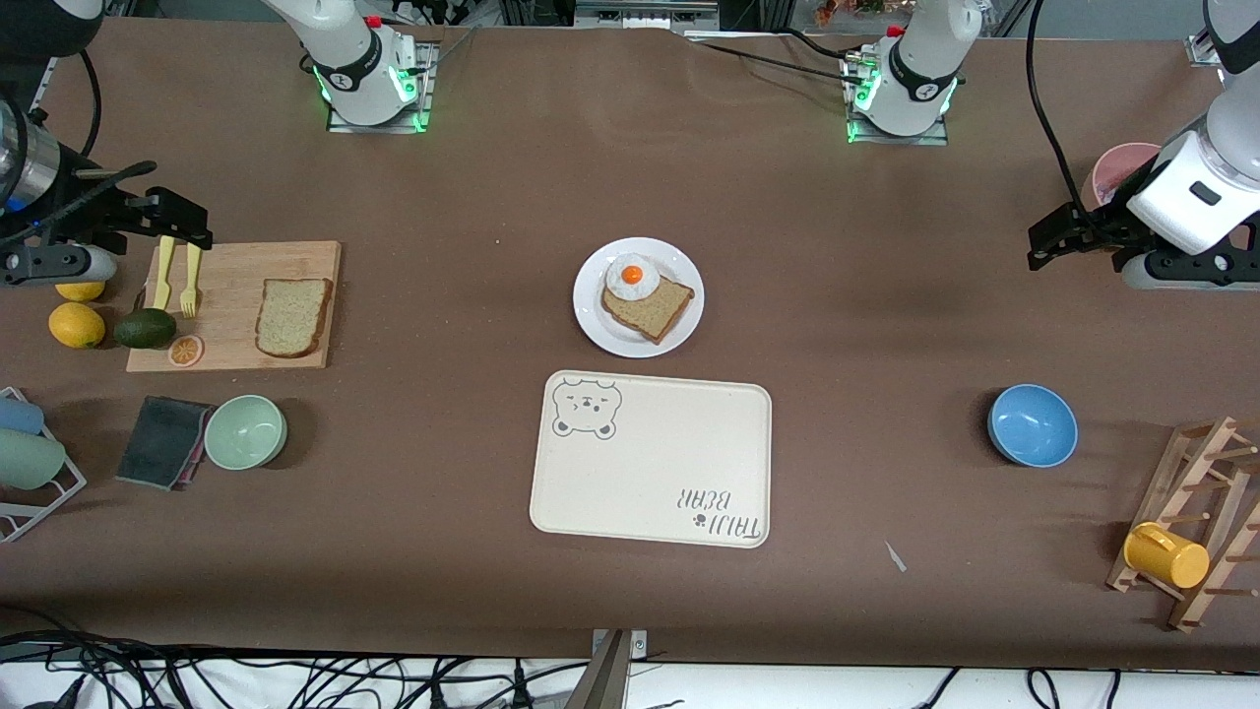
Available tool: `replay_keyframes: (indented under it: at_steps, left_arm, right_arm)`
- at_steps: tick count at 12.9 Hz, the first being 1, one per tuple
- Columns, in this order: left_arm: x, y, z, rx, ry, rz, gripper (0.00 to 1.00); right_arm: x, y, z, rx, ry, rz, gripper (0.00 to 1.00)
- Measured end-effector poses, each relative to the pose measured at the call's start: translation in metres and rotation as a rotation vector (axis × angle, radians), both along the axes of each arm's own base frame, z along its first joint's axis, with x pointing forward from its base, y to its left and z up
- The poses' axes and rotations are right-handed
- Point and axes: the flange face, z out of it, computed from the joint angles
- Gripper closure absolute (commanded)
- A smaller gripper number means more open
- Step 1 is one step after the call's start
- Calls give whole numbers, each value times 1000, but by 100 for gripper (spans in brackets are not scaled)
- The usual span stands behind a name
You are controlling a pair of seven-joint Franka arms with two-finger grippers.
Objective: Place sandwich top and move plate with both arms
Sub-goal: 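Move the right gripper down over the bread slice on the board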
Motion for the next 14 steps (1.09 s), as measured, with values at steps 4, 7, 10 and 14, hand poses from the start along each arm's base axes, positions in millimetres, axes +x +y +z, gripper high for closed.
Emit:
replay_keyframes:
  at_steps: [4,7,10,14]
  left_arm:
    - [0,0,0,0,0,0,0]
    - [0,0,0,0,0,0,0]
    - [0,0,0,0,0,0,0]
    - [0,0,0,0,0,0,0]
  right_arm:
    - [2,1,-42,-4,12,-19,0]
    - [1,1,-76,-7,1,-20,0]
    - [-3,1,-122,-31,-18,-10,0]
    - [-17,17,-172,-102,-34,-15,0]
